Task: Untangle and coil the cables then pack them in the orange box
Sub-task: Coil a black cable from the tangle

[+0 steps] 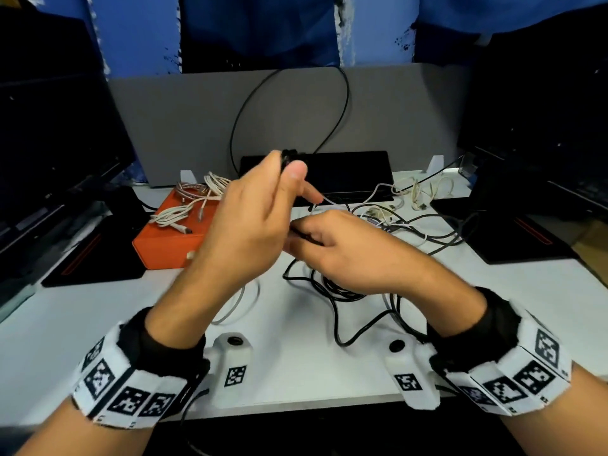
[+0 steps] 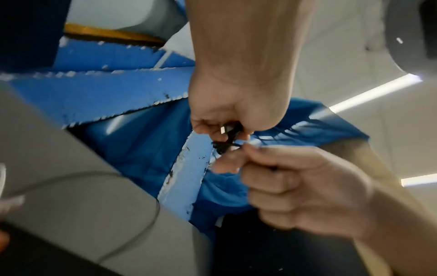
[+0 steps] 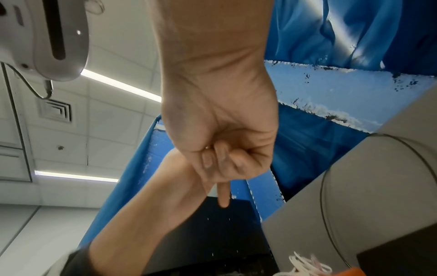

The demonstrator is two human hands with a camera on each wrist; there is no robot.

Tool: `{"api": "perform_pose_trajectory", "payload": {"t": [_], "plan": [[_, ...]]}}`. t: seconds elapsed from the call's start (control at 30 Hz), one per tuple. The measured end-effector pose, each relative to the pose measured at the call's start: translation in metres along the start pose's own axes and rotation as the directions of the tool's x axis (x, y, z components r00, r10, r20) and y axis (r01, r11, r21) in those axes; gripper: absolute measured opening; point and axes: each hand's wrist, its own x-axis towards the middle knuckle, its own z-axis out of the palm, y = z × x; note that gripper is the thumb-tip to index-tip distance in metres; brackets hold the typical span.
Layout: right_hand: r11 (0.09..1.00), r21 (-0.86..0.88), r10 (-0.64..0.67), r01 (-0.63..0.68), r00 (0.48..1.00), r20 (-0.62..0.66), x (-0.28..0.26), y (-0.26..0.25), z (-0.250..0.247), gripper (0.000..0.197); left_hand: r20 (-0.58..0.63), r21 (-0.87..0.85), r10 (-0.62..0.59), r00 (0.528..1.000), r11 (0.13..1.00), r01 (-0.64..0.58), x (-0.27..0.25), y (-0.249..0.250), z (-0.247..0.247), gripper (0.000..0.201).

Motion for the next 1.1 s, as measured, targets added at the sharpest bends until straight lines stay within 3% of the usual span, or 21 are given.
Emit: {"api": "perform_pose_trajectory", "payload": {"t": [0.07, 0.23, 0.27, 0.33, 0.4, 0.47, 0.5, 0.53, 0.6, 0.7, 0.83, 0.97, 1.03, 1.1], "plan": [[0.999, 0.032, -0.006, 0.007, 1.0, -0.02, -0.004, -0.002, -0.011, 0.041, 0.045, 0.195, 0.087, 0.995, 0.976, -0.094, 0.001, -0.008, 0.001, 0.039], [0.994, 0.111, -0.011, 0.016, 0.999, -0.046, -0.01, 0.002, -0.03, 0.034, 0.19, 0.147, 0.115, 0.975, 0.979, -0.144, 0.003, -0.009, -0.012, 0.042], [0.993, 0.108, -0.035, 0.041, 0.998, -0.061, -0.01, 0.001, -0.031, 0.032, 0.212, 0.091, 0.097, 0.973, 0.989, -0.118, 0.003, -0.009, -0.013, 0.043], [0.977, 0.186, -0.085, 0.101, 0.992, -0.091, -0.011, -0.001, -0.032, 0.029, 0.24, -0.185, 0.019, 0.971, 0.982, 0.027, 0.003, -0.009, -0.01, 0.045], [0.926, 0.335, -0.103, 0.173, 0.971, -0.216, -0.009, 0.0, -0.03, 0.038, 0.229, -0.441, -0.075, 0.971, 0.881, 0.172, 0.004, -0.006, -0.003, 0.047], [0.872, 0.422, -0.05, 0.25, 0.901, -0.43, -0.003, 0.004, -0.028, 0.044, 0.198, -0.614, -0.163, 0.967, 0.749, 0.252, 0.005, -0.001, 0.002, 0.045], [0.874, 0.416, -0.008, 0.25, 0.864, -0.503, 0.0, 0.006, -0.027, 0.041, 0.21, -0.708, -0.209, 0.955, 0.641, 0.296, 0.006, 0.002, 0.003, 0.044], [0.894, 0.393, 0.026, 0.216, 0.85, -0.527, 0.001, 0.008, -0.025, 0.038, 0.241, -0.786, -0.242, 0.94, 0.519, 0.336, 0.006, 0.004, 0.003, 0.043], [0.932, 0.347, 0.063, 0.108, 0.893, -0.447, 0.004, 0.013, -0.018, 0.034, 0.298, -0.86, -0.274, 0.914, 0.338, 0.382, 0.007, 0.006, 0.003, 0.043], [0.925, 0.378, 0.105, 0.047, 0.923, -0.371, 0.007, 0.01, -0.006, 0.039, 0.362, -0.873, -0.31, 0.879, 0.217, 0.436, 0.006, 0.006, 0.007, 0.045], [0.911, 0.409, 0.173, 0.041, 0.865, -0.472, 0.009, 0.01, -0.003, 0.035, 0.392, -0.842, -0.318, 0.863, 0.255, 0.476, 0.005, 0.007, 0.013, 0.05], [0.875, 0.482, 0.214, 0.046, 0.856, -0.471, 0.007, 0.006, -0.003, 0.035, 0.383, -0.827, -0.321, 0.866, 0.298, 0.476, 0.001, 0.01, 0.021, 0.041], [0.921, 0.389, 0.195, 0.023, 0.837, -0.511, 0.007, 0.008, 0.0, 0.036, 0.364, -0.814, -0.33, 0.871, 0.342, 0.47, -0.001, 0.01, 0.026, 0.04], [0.963, 0.268, 0.157, -0.002, 0.816, -0.556, 0.008, 0.01, 0.002, 0.037, 0.317, -0.768, -0.343, 0.884, 0.454, 0.452, -0.004, 0.01, 0.028, 0.04]]}}
